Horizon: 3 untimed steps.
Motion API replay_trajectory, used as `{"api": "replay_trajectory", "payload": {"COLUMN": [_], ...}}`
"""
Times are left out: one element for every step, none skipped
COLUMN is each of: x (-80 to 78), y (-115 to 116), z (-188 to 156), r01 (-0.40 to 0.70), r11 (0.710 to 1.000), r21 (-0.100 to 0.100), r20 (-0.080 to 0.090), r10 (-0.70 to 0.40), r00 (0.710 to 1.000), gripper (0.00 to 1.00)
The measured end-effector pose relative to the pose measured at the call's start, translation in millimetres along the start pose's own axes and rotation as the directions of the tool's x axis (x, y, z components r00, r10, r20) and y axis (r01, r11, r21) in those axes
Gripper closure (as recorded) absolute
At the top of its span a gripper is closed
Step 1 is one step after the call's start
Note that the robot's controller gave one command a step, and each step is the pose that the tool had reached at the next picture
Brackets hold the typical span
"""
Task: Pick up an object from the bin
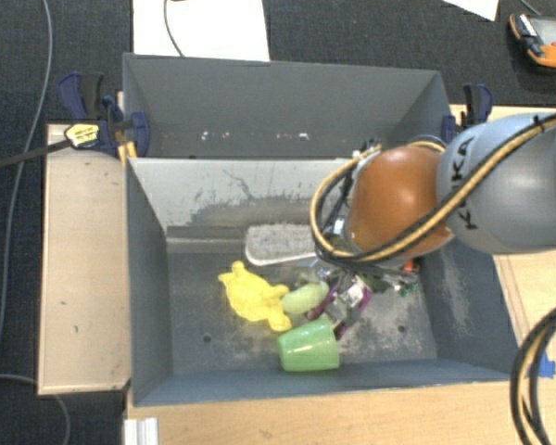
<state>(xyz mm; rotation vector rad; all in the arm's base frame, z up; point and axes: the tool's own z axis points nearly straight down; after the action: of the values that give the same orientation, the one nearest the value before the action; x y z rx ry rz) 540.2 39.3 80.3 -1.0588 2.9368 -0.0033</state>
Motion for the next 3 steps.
{"api": "replay_trajectory", "payload": {"x": [16.3, 2.4, 8.5], "y": [-0.7, -4.4, -5.4], "z": [2.7, 4.4, 4.2], "r01": [-0.319, -0.037, -0.120], "r11": [0.948, 0.999, 0.993], "r21": [-0.001, 0.003, 0.003], "r20": [0.018, 0.003, 0.018], "r10": [0.319, 0.037, 0.119], "r00": [0.947, 0.999, 0.993], "gripper": [1.00, 1.00, 1.00]}}
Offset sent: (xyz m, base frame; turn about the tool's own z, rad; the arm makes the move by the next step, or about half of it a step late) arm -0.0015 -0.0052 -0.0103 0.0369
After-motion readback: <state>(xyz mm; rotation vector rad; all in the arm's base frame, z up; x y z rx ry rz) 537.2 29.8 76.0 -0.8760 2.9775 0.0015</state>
